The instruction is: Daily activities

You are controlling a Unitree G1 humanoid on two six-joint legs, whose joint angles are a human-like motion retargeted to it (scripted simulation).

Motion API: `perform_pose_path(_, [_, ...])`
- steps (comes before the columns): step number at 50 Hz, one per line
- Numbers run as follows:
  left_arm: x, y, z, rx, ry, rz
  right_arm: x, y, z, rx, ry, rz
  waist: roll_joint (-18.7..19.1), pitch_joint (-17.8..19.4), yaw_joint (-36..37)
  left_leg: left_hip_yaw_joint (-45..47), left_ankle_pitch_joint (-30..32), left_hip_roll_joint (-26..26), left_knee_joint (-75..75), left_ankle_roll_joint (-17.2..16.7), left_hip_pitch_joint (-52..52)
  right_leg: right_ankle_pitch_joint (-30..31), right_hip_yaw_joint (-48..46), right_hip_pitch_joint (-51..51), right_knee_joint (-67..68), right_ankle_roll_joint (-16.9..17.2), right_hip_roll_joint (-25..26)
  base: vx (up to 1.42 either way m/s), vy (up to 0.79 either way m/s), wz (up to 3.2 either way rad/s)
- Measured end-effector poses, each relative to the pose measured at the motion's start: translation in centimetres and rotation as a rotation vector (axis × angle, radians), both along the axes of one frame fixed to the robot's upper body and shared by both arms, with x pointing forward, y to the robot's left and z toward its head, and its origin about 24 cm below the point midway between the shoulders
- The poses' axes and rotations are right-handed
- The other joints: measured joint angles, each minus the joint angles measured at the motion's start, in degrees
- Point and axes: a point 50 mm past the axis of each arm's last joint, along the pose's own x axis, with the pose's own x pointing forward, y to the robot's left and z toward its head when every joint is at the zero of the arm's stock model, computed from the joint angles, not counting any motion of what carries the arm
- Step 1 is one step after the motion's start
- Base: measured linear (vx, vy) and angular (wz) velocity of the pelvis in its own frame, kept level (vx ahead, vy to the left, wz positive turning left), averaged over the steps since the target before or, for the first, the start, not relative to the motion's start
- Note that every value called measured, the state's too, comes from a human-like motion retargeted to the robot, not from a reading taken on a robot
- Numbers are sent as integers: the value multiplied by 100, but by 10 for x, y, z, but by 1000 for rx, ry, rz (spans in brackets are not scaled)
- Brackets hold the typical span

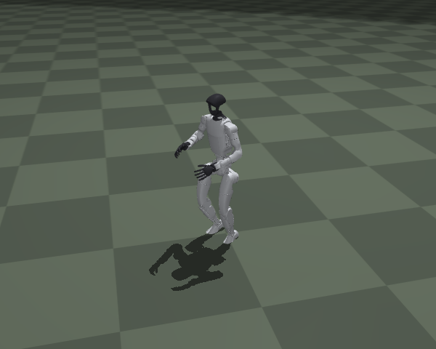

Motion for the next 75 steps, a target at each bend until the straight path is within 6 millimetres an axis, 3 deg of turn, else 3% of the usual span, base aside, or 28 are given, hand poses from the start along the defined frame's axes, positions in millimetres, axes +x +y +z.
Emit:
perform_pose_path(7, [-38, 6, -49, -11, 275, -60, -5, 19, 70, 78, -298, 99, 76, 82, 127, 128, -545, 350, 980, 205, -418, -148, 22, 56, -293, -130, 289, 0, -6, -57])
perform_pose_path(11, [-41, 5, -51, -31, 311, -109, -6, 24, 88, 74, -368, 121, 169, 160, 202, 232, -982, 592, 1390, 249, -610, -417, -91, 67, -393, -174, 400, 5, -4, -41])
perform_pose_path(14, [-32, 0, -40, -57, 275, -145, -1, 24, 84, 62, -332, 118, 244, 186, 224, 290, -1038, 704, 1260, 240, -575, -310, -165, 168, -689, -168, 477, 6, -1, -25])
perform_pose_path(17, [-18, -12, -20, -85, 179, -179, 7, 17, 53, 36, -187, 84, 231, 179, 173, 335, -862, 632, 887, 207, -391, -221, -202, 209, -719, -155, 410, 0, 0, 0])
perform_pose_path(22, [3, -27, 27, -91, -40, -215, 11, -3, -15, -14, 101, -22, 148, 169, 18, 380, -632, 401, 210, 197, 0, -218, -268, 103, -284, 115, 156, 0, 0, 0])
perform_pose_path(28, [25, -43, 85, -75, -287, -245, -5, -37, -110, -100, 507, -217, 26, 160, -128, 473, -614, 185, -174, 114, 244, -311, -310, -107, 341, 501, -157, 0, 0, 0])
perform_pose_path(33, [35, -54, 120, -116, -431, -258, -40, -60, -181, -141, 853, -382, -10, 124, -103, 468, -381, 113, -513, -54, 419, -115, -342, -57, 202, 611, -237, 0, 0, 0])
perform_pose_path(37, [36, -57, 140, -174, -533, -242, -67, -69, -209, -139, 1011, -483, 17, 118, -6, 458, -345, 208, -477, -156, 460, 124, -356, 70, -82, 687, -150, 1, -1, -19])
perform_pose_path(40, [35, -52, 149, -217, -591, -194, -67, -71, -209, -104, 996, -536, 30, 117, 42, 506, -426, 312, -366, -171, 457, 195, -300, 157, -291, 732, -35, 1, -3, -37])
perform_pose_path(43, [35, -38, 143, -232, -583, -108, -44, -67, -187, -34, 842, -538, -41, 122, 50, 616, -609, 352, -183, -89, 432, 25, -238, 154, -293, 776, -18, 2, -5, -55])
perform_pose_path(45, [37, -23, 126, -232, -519, -35, -21, -60, -157, 27, 677, -501, -60, 138, 30, 702, -713, 416, -95, -57, 399, -81, -204, 180, -433, 756, 49, 3, -6, -68])
perform_pose_path(50, [21, 9, 44, -217, -196, 121, 13, -26, -61, 169, 251, -296, -50, 219, 11, 774, -894, 695, 622, 85, 242, -222, -53, 297, -622, 498, 320, 2, -8, -82])
perform_pose_path(55, [-16, 18, -20, -228, 89, 120, 8, 12, 29, 288, -87, -39, -22, 292, 86, 692, -954, 1003, 1647, 121, -103, -331, 34, 395, -734, 215, 582, 2, -6, -75])
perform_pose_path(58, [-34, 12, -39, -283, 188, 77, 0, 23, 51, 322, -164, 51, 47, 325, 162, 695, -1376, 1223, 2072, 217, -267, -539, -4, 395, -713, 86, 709, 4, -2, -54])
perform_pose_path(61, [-40, 5, -39, -334, 211, 16, -1, 27, 57, 326, -167, 87, 144, 296, 222, 762, -1797, 1408, 2155, 240, -341, -680, -113, 412, -823, 86, 786, 6, 2, -29])
perform_pose_path(64, [-30, -5, -25, -358, 170, -62, 6, 24, 33, 295, -53, 48, 227, 250, 202, 889, -1979, 1411, 1802, 200, -205, -656, -215, 500, -1029, 180, 761, 6, 6, 0])
perform_pose_path(68, [-6, -21, 13, -348, 7, -147, 10, 3, -33, 208, 206, -107, 269, 225, 57, 1104, -2023, 1167, 1072, 175, 175, -746, -339, 485, -791, 317, 513, 3, 10, 23])
perform_pose_path(72, [16, -31, 76, -354, -269, -182, -2, -27, -95, 128, 439, -292, 268, 236, -118, 1224, -2013, 815, 420, 179, 499, -889, -460, 260, -111, 384, 137, -1, 13, 31])
perform_pose_path(75, [21, -36, 126, -368, -487, -207, -14, -43, -123, 82, 551, -378, 192, 314, -263, 1248, -2051, 495, 70, 208, 671, -927, -384, -36, 609, 554, -189, -3, 14, 33])
